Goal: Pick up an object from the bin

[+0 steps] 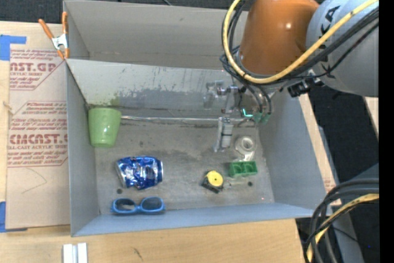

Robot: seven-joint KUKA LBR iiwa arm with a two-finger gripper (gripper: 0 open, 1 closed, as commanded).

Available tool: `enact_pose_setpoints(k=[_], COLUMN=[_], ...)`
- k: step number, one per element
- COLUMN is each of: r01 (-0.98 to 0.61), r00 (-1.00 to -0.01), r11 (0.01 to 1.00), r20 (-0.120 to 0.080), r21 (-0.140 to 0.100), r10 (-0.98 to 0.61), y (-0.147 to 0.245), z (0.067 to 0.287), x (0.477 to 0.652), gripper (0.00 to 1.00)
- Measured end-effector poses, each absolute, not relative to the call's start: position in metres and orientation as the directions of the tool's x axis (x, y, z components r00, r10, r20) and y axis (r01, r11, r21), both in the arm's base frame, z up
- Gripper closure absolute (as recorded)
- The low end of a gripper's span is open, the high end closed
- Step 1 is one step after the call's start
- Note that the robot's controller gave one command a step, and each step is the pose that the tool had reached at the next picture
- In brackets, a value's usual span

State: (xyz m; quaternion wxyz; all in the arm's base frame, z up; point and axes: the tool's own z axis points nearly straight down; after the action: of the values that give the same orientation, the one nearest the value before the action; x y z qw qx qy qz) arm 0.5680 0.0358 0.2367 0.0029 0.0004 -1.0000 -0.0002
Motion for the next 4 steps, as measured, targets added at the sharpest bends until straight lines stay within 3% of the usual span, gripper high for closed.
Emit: enact_pose_setpoints(k=[1, 2, 3, 4], r01=[-0.173, -0.109, -0.112, -0.111], r00=[-0.985, -0.994, -0.994, -0.994], r11=[0.985, 0.994, 0.994, 0.994], r20=[0.009, -0.003, -0.001, -0.008], r21=[0.001, 0.001, 0.001, 0.0], r10=[-0.173, -0.109, -0.112, -0.111], y=[-0.009, -0.032, -0.031, -0.031], z=[0.155, 0.067, 0.069, 0.07], x=[0.487, 0.488, 0.488, 0.489], gripper=[0.0, 0.0, 1.0, 0.0])
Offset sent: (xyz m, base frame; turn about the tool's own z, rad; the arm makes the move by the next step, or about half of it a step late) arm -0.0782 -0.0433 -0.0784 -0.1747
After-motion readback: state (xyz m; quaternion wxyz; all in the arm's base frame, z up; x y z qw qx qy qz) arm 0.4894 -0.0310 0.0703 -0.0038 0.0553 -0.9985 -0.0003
